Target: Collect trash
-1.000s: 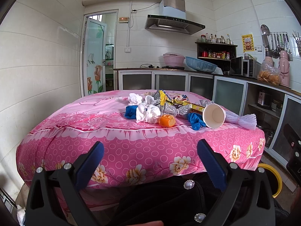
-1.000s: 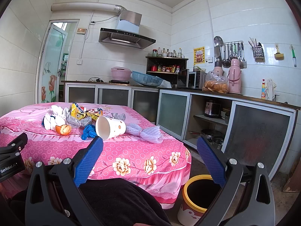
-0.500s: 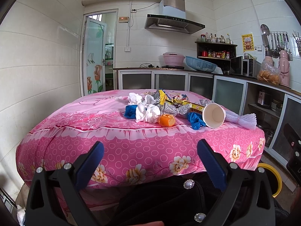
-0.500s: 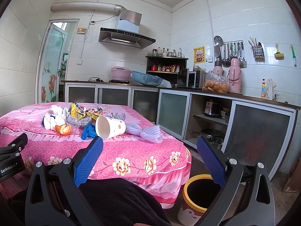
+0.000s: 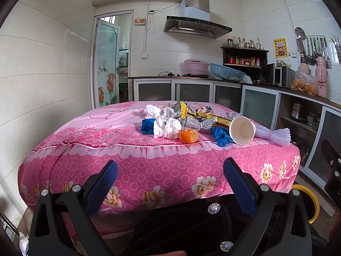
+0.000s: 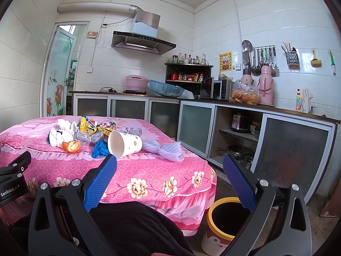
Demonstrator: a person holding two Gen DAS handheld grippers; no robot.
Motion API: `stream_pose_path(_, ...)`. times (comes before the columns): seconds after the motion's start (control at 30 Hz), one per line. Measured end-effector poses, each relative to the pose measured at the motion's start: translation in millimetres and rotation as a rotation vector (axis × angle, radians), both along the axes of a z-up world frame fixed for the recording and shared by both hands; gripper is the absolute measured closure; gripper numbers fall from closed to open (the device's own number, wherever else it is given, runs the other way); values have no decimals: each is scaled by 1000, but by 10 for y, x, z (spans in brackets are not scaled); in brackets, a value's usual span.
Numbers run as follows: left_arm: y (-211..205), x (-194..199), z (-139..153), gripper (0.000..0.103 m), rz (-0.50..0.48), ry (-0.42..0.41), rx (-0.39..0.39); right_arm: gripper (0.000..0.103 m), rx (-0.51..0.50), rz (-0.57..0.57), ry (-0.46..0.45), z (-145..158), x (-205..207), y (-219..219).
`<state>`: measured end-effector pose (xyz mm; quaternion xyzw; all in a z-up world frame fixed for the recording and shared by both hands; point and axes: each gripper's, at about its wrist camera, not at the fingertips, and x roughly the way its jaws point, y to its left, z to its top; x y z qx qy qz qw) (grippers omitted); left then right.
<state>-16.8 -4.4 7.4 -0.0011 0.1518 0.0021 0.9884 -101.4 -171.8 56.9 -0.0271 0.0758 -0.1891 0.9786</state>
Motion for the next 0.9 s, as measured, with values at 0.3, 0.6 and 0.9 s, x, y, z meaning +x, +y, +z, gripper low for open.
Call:
stream_pose_path(0.3, 1, 3, 2, 8, 0, 1, 0, 8, 2, -1, 1, 3, -2, -5)
stream_pose_path(0.6, -6, 4, -24, 8, 0, 7, -1, 8, 6, -7, 4, -24, -8, -14)
stream_pose_path(0.9, -15, 50, -73, 8, 0, 38, -6, 8, 30, -37, 23, -65, 57, -67)
